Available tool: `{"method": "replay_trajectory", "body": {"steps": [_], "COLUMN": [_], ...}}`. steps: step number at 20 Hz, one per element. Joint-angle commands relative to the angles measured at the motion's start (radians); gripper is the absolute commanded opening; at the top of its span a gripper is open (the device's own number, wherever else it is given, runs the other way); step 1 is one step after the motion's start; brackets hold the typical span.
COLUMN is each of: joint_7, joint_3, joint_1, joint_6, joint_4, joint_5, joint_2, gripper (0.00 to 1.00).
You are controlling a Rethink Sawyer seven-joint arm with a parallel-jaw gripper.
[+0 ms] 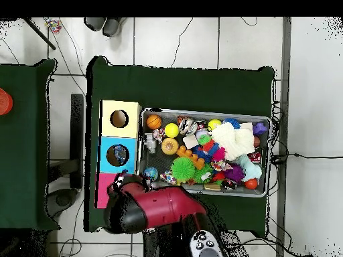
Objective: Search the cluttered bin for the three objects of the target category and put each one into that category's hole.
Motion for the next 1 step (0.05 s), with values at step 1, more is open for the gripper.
{"method": "replay_trajectory", "body": {"steps": [1], "joint_7": [-0.138], "joint_3": [0.083], "joint_1": [-0.111], "joint_6": [0.205], "joint_4": [-0.141], "joint_5": [-0.047], "joint_2": [0.023], "gripper": [1.00]}}
